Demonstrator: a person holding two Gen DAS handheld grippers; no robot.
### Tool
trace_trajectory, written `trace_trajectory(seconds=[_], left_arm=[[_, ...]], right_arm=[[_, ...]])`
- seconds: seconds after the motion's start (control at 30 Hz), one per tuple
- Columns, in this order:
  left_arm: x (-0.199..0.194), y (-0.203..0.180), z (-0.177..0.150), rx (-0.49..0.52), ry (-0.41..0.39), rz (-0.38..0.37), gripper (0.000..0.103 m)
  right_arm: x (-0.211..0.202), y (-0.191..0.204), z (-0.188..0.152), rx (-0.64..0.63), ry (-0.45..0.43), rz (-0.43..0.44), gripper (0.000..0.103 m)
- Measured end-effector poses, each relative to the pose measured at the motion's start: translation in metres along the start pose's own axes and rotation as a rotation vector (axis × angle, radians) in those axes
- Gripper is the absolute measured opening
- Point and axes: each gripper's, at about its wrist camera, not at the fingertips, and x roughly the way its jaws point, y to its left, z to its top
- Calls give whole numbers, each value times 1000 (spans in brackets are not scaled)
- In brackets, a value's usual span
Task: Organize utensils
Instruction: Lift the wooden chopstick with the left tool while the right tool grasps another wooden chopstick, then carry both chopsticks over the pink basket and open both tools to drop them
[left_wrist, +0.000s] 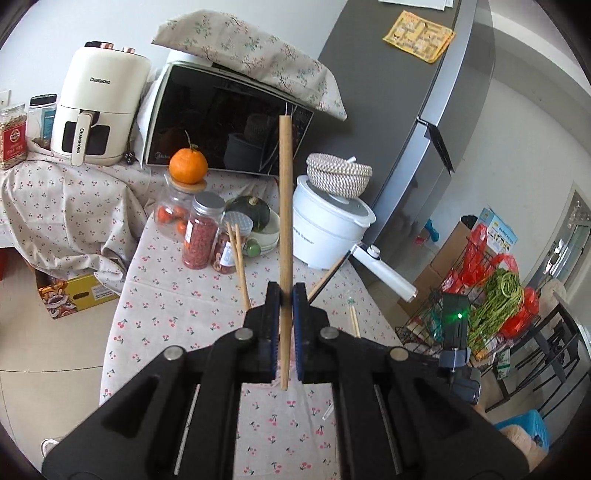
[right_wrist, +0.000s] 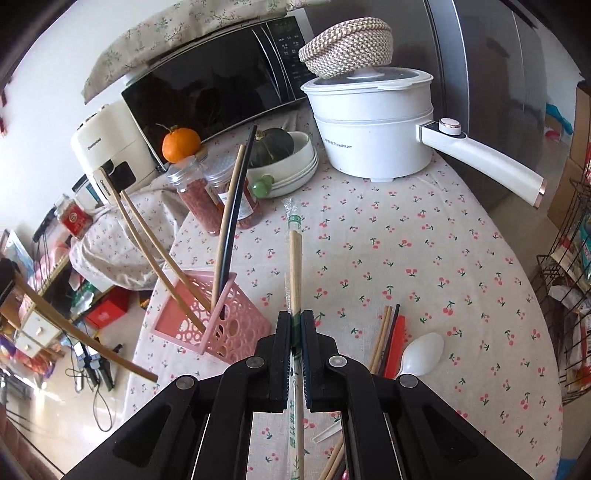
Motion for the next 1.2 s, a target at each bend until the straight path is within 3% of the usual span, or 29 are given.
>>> trace_trajectory(seconds=[0.1, 0.23, 0.57, 0.77, 0.83, 0.93, 1.03, 1.2], left_arm=[[6, 4, 4, -39, -65, 12, 8], [29, 6, 2, -50, -86, 3, 8], [89, 10, -16, -60, 60, 56, 8], [114, 12, -30, -51, 233, 52, 9], [108, 11, -30, -42, 243, 47, 27], [90, 9, -25, -15, 220, 54, 46], [72, 12, -23, 10, 220, 89, 50], [50, 35, -26, 9, 261, 212, 50]], right_arm=[[-4, 0, -1, 5, -6, 1, 5], [-8, -3, -4, 11, -22, -1, 5], [-24, -2, -1, 21, -113, 13, 5], [-41, 10, 2, 50, -208, 47, 5], [-46, 17, 5, 61, -251, 53, 5], [-50, 30, 12, 82, -325, 73, 5], [-50, 42, 17, 104, -428, 68, 5], [-36, 55, 20, 172, -563, 34, 5]])
